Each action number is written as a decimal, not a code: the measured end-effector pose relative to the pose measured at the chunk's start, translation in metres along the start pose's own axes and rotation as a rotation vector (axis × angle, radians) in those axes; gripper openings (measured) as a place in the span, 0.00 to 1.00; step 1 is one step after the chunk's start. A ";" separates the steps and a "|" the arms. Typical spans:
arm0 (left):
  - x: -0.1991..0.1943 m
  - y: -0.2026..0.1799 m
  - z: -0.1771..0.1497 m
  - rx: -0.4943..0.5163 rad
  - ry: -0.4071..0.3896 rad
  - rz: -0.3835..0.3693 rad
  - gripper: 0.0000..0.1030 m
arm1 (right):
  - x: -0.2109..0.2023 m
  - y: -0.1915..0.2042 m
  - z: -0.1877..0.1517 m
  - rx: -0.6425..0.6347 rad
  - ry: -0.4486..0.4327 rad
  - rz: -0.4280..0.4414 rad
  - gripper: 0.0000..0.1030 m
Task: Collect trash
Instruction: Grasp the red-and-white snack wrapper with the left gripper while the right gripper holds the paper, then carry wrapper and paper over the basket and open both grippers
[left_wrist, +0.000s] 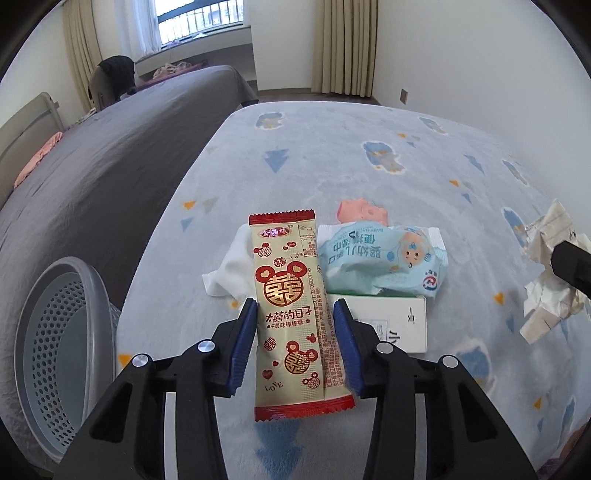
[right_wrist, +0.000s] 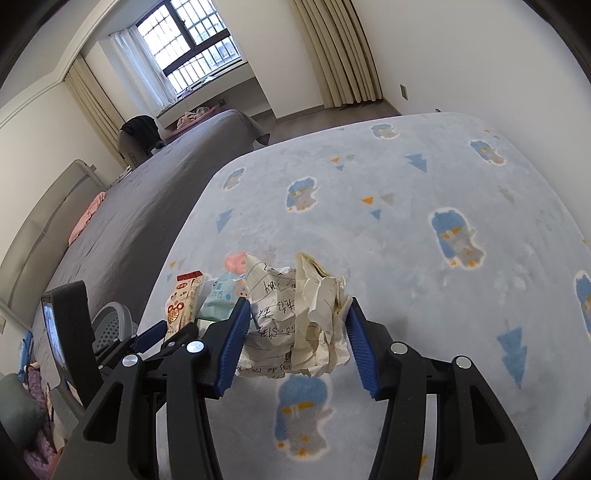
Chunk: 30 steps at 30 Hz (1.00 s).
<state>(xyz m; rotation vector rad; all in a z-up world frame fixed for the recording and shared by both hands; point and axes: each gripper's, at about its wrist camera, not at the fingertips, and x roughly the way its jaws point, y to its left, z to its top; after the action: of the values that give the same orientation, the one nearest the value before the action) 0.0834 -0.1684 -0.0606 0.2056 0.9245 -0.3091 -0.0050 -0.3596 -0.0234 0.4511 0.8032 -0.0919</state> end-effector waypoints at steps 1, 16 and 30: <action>-0.002 0.001 -0.002 -0.001 0.003 -0.008 0.34 | 0.000 0.001 0.000 -0.003 -0.001 0.002 0.50; -0.061 0.053 -0.026 -0.057 -0.078 -0.013 0.34 | 0.005 0.034 -0.004 -0.072 0.002 -0.007 0.50; -0.102 0.150 -0.035 -0.153 -0.155 0.073 0.34 | 0.029 0.137 -0.012 -0.168 0.012 0.082 0.50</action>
<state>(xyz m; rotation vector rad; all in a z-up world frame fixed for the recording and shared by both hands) 0.0516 0.0004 0.0072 0.0732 0.7810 -0.1830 0.0411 -0.2284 -0.0023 0.3258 0.7958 0.0545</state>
